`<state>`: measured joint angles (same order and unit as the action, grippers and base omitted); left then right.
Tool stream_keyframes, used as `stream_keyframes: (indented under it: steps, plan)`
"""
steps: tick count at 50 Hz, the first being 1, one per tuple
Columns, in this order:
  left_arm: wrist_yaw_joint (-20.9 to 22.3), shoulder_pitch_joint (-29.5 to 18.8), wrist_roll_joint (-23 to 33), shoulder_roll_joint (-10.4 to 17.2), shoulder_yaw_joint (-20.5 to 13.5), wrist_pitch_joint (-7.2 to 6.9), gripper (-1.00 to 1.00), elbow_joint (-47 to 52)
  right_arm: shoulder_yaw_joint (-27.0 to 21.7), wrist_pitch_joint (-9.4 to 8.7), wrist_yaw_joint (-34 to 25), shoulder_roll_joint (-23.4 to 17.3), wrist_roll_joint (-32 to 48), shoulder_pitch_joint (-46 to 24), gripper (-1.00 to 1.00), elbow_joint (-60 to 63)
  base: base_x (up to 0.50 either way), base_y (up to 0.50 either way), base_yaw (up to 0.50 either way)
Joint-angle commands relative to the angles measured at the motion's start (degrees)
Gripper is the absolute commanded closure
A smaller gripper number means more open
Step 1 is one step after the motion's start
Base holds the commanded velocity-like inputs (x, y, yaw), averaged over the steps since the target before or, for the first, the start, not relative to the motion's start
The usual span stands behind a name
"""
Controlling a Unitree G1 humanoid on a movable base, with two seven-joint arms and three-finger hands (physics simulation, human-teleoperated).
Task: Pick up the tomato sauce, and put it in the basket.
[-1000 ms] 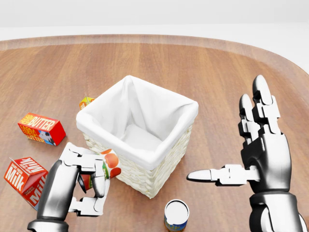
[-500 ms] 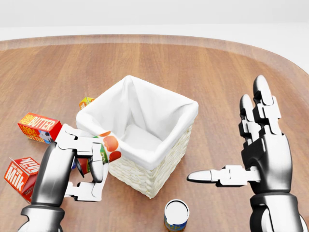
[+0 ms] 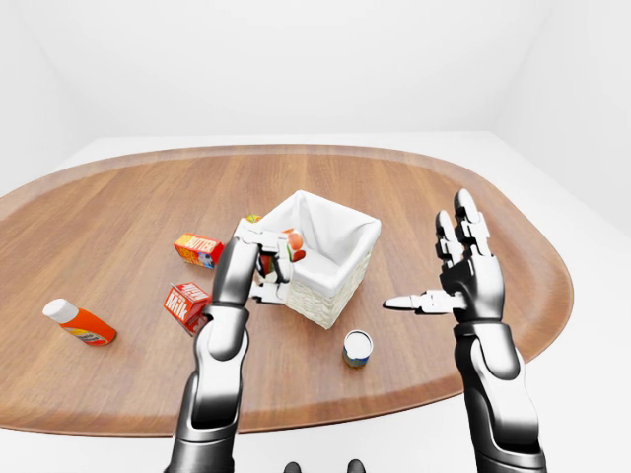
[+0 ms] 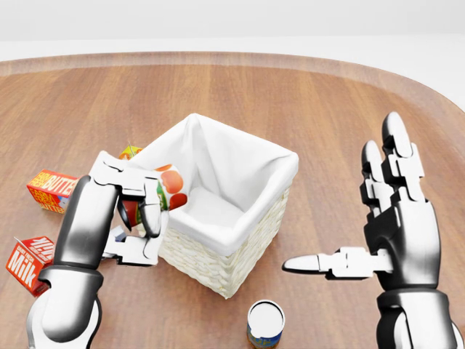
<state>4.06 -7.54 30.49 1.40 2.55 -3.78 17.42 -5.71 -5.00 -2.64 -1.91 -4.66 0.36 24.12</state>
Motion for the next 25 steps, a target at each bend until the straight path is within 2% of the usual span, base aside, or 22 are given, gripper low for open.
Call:
stream_keyframes:
  steps: [1, 25]
  plan:
    - [-0.2, -5.3, -0.3, 0.2, -0.3, -1.22, 1.0, -2.7, -0.2, 0.0, 0.0, -0.1, -0.1, -0.4, -1.0, -0.2, 0.0, 0.0, 0.0]
    - [-0.6, -14.9, 0.0, 1.6, -1.8, -1.22, 1.0, -9.5, -0.4, 0.0, 0.0, -0.2, -0.3, -0.4, -1.0, -0.5, 0.0, 0.0, 0.0]
